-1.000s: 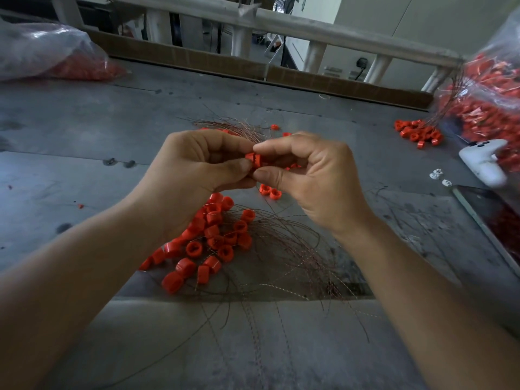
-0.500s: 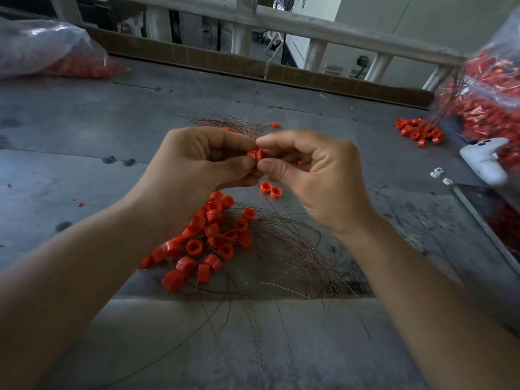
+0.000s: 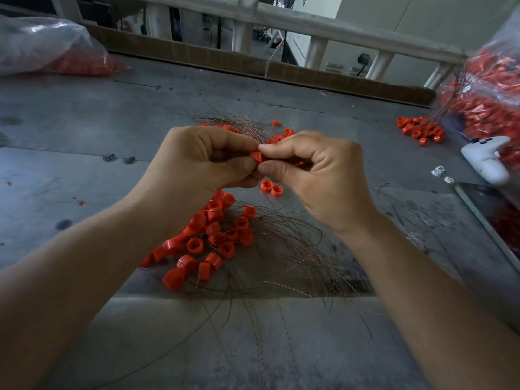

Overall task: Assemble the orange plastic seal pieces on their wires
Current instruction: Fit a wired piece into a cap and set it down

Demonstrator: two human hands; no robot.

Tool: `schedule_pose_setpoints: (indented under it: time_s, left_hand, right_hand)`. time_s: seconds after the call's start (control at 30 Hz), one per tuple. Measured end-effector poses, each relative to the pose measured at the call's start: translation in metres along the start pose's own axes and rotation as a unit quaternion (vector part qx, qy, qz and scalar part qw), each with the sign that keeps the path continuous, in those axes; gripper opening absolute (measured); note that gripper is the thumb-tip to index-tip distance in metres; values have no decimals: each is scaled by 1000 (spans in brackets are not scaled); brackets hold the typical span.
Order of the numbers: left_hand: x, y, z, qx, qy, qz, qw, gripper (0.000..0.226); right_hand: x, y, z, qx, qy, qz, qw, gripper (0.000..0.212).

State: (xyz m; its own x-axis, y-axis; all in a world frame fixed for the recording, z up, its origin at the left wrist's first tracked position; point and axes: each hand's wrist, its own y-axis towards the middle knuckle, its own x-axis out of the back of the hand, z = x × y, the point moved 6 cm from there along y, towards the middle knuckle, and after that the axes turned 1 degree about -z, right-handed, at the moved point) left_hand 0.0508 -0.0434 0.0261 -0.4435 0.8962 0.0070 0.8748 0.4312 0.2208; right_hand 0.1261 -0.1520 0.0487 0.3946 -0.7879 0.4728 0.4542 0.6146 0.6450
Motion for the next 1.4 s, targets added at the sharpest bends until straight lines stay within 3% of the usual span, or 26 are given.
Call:
schedule_pose_setpoints:
  time_s: [0.8, 0.9, 1.07, 1.2, 1.3, 1.4]
  left_hand:
    - [-3, -2, 4, 81, -87, 50, 992, 17]
    - [-3, -2, 3, 86, -86, 79, 989, 25]
    - [-4, -3, 2, 104, -92, 131, 982, 36]
    - [-7, -5, 5, 118, -103, 155, 976, 40]
    - [-9, -6, 4, 107, -121, 144, 976, 35]
    - [-11, -6, 1, 60, -72, 119, 988, 54]
  right_hand:
    - [-2, 0, 4, -17, 63, 22, 998, 25]
    - [-3, 1, 3, -28, 91, 45, 994, 20]
    - [-9, 1, 3, -32, 75, 144, 986, 38]
    - [-14, -1, 4, -36, 30, 199, 979, 15]
    - [-15, -2, 4, -37, 0, 180, 983, 7]
    - [-14, -1, 5, -39, -26, 155, 987, 4]
